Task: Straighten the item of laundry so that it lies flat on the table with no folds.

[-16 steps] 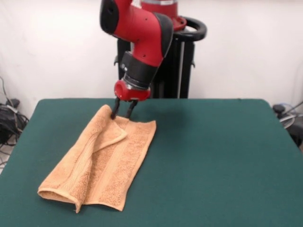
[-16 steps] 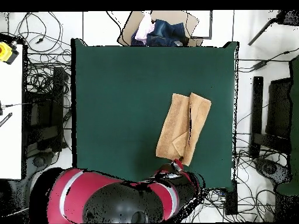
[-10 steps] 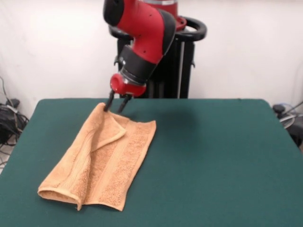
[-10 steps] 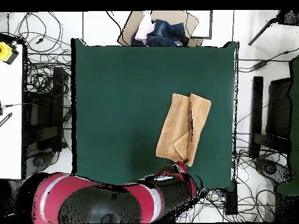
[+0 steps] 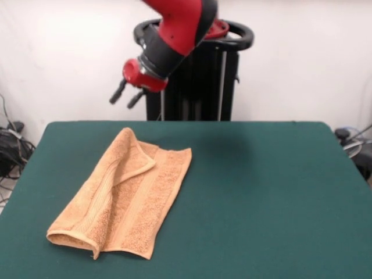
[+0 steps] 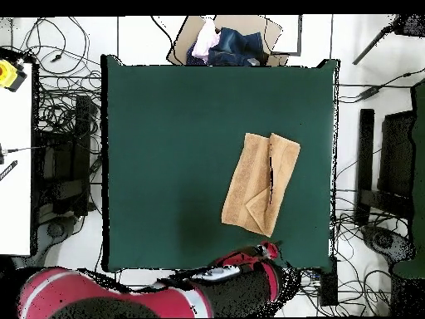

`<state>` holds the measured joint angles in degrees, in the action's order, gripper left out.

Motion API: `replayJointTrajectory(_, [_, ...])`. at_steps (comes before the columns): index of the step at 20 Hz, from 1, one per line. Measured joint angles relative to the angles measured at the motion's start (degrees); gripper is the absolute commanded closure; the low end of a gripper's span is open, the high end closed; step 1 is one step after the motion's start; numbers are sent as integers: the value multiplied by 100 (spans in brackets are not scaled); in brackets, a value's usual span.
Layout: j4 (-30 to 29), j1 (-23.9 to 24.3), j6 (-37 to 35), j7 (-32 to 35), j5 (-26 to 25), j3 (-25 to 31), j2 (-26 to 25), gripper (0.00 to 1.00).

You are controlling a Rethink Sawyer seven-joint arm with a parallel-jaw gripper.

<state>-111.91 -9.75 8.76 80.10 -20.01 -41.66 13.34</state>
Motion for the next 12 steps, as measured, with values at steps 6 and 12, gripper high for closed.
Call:
replayJointTrajectory(6, [-270, -1, -703, 0, -212, -69, 874, 0])
replayJointTrajectory(12, [-434, 116, -1762, 0, -327, 5, 2032, 0])
